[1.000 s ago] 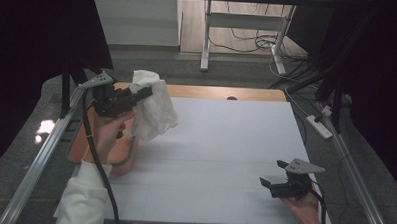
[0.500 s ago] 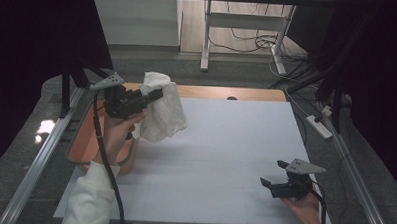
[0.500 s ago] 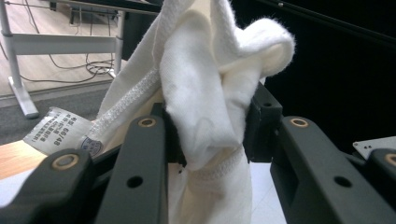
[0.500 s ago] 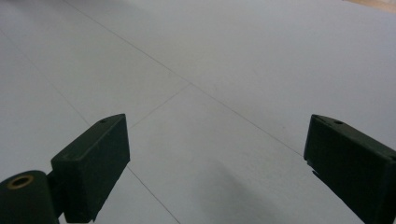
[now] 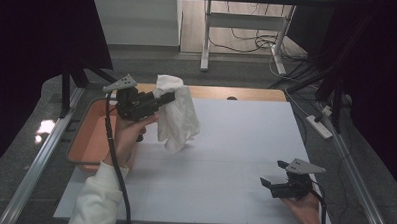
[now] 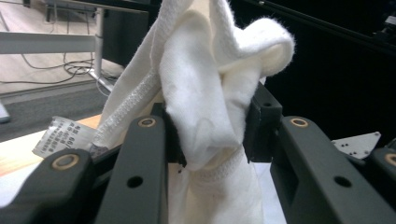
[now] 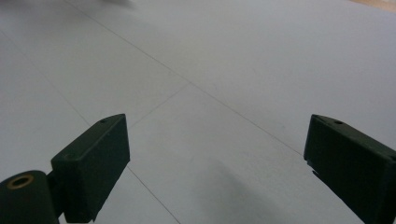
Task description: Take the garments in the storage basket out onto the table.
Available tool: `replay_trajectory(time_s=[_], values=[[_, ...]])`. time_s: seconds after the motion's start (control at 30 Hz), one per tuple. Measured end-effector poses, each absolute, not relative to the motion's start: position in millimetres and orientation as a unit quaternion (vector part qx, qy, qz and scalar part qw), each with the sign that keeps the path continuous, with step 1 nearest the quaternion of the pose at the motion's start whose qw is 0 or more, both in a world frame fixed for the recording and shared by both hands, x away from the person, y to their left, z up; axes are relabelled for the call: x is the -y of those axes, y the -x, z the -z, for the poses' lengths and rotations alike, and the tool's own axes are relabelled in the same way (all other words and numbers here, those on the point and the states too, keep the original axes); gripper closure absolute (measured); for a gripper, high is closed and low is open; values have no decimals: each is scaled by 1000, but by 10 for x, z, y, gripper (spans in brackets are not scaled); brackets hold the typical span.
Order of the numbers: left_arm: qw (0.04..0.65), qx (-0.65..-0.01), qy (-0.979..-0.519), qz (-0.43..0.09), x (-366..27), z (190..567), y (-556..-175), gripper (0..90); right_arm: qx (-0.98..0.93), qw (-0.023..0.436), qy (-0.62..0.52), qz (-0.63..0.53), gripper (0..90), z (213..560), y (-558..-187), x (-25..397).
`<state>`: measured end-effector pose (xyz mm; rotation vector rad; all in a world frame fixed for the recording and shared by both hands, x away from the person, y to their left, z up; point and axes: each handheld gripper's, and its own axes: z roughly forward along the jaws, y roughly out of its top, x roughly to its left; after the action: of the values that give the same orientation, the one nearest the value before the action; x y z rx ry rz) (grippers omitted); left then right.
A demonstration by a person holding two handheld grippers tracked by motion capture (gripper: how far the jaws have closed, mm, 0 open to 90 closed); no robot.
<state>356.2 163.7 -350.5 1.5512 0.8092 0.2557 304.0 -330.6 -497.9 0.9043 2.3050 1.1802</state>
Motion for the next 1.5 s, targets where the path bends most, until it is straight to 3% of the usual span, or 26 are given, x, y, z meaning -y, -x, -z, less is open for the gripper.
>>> replay_trajectory(time_s=[0.83, 1.5], values=[[619, -335, -707, -67, -1234, 3658, -3617, 662, -823, 200, -322, -422, 67, 4981, -3040, 3315], [562, -350, -749, -17, -848, 4108, -3823, 659, -822, 199, -324, -424, 67, 4973, -3039, 3331]])
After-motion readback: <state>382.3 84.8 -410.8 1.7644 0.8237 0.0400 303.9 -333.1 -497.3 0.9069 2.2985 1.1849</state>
